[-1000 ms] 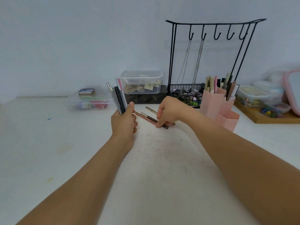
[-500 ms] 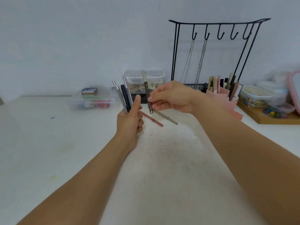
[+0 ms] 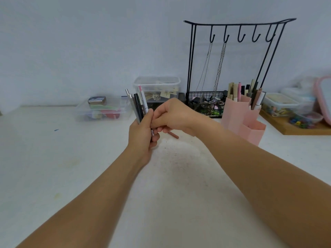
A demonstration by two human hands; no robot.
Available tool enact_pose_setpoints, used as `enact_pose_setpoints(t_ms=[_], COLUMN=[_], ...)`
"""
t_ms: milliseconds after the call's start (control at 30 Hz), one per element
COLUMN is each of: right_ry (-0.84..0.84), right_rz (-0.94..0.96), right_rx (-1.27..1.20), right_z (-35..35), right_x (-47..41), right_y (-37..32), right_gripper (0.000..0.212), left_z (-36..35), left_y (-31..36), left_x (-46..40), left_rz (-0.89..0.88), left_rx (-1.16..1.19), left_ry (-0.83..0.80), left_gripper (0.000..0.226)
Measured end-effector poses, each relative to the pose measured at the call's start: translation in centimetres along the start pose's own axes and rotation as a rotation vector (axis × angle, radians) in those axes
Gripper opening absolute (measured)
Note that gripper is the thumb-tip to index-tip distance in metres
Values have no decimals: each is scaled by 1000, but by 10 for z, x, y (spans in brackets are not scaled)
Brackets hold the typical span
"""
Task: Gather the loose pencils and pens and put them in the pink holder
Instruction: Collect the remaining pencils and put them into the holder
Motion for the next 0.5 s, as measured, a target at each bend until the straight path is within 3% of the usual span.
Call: enact_pose_setpoints(t_ms=[100, 233, 367, 500], right_ry=[29, 281, 226, 173], right_rz=[-24, -43, -250, -344], right_rx=[1, 329, 604, 702], right_z=[17, 54, 61, 56], right_x=[3, 1, -3, -1], right_y=[-2, 6, 29, 42], right_gripper=[7, 8, 28, 30], left_z=[3, 7, 6, 5], left_y=[1, 0, 0, -1], left_x=[1, -1, 0, 0], left_rz=[15, 33, 46, 61], left_rx=[23, 53, 47, 39], left_ry=[55, 106, 106, 95], left_gripper=[31, 35, 34, 31])
Point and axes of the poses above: each hand's wrist, its own x-axis away from the middle knuckle, its own z-axis out of the back of the hand, y = z × x, the point moved 5 cm from there along -x, towards the middle knuckle, and after that the axes turned 6 degrees about -x, right-handed, at the moved point
